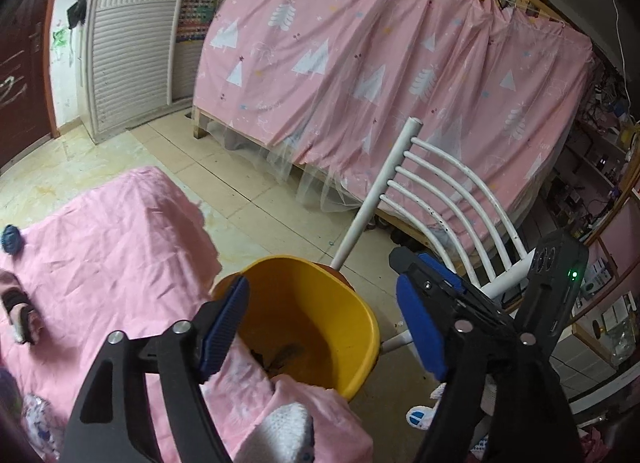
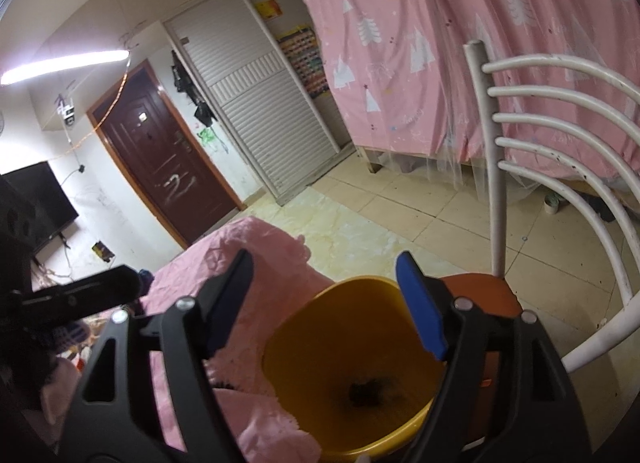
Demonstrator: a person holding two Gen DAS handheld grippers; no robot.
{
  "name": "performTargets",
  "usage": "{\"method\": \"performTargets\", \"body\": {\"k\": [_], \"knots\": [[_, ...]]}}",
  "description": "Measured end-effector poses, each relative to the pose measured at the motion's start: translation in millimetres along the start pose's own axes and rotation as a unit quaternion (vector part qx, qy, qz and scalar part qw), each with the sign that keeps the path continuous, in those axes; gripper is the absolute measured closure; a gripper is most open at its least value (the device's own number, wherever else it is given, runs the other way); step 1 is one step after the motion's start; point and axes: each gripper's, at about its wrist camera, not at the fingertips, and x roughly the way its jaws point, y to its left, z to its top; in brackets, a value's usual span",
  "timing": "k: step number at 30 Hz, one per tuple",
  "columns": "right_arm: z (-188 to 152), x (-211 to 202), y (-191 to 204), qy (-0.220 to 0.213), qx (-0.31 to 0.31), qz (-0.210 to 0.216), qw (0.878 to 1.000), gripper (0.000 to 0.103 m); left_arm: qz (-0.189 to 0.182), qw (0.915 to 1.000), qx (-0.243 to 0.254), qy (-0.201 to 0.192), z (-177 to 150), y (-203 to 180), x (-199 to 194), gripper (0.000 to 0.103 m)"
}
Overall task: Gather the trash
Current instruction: 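Open both tools to drop the bag and tube into the bucket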
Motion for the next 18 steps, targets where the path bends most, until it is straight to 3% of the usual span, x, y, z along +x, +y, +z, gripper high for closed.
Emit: {"method": "performTargets", "body": {"k": [10, 18], "knots": [[-15, 2, 57, 0.016, -0.055, 0.034, 0.998, 0.023, 0.043, 0.9975, -0.033, -0.045, -12, 48, -66, 0.028], [-35, 17, 122, 0.052, -0.105, 0.076, 0.990, 0.020, 0.108, 0.9882, -0.046, -0.098, -28, 88, -130, 0.024]]}}
